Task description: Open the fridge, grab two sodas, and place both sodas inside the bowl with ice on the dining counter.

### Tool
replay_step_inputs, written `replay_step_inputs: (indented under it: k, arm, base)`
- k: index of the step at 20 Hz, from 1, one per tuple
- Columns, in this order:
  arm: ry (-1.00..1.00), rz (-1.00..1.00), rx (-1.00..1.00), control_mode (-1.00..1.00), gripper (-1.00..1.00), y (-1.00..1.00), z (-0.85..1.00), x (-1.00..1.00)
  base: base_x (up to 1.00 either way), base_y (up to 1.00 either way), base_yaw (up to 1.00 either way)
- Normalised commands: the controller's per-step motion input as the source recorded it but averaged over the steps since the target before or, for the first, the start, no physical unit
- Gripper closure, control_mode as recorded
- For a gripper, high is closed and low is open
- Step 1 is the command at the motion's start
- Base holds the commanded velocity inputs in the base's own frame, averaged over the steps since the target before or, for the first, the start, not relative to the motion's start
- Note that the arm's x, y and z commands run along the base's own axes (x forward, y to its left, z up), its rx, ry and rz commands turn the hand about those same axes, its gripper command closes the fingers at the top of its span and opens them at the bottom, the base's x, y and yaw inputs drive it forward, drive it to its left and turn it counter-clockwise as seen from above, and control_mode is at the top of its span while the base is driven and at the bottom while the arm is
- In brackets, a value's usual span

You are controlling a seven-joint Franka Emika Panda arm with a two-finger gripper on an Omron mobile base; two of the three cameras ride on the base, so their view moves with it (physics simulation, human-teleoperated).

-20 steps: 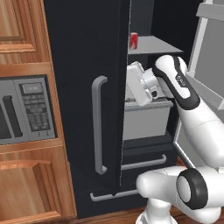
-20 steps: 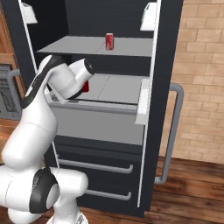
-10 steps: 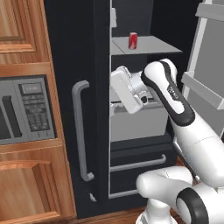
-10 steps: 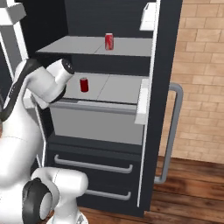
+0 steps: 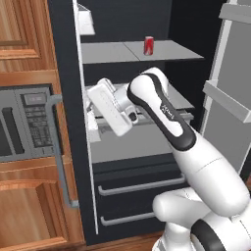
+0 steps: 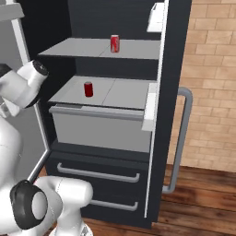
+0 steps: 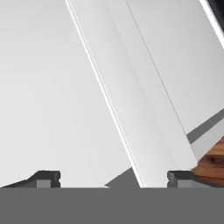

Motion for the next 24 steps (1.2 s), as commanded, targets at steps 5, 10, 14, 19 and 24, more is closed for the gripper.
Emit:
replay_step_inputs:
  k: [5, 10, 14, 19, 24]
  arm:
    - [0.15, 0.0, -0.07, -1.0, -1.0, 0.62, -0.06, 0.07]
    - [-0.1, -0.03, -0.16, -1.0, -1.0, -0.22, -0.11, -0.06]
    - [-0.21, -0.09, -0.21, -1.0, -1.0, -0.69, 0.0, -0.3]
    - [-0.2, -0.09, -0.25, -1.0, -1.0, -0.77, -0.1, -0.27]
    - [-0.13, -0.02, -0.32, -1.0, -1.0, -0.86, -0.33, -0.27]
  base:
    - [0.0, 0.0, 0.0]
    - [0.0, 0.0, 0.0]
    - [0.0, 0.0, 0.0]
    - [0.0, 0.0, 0.0]
    - [0.0, 0.0, 0.0]
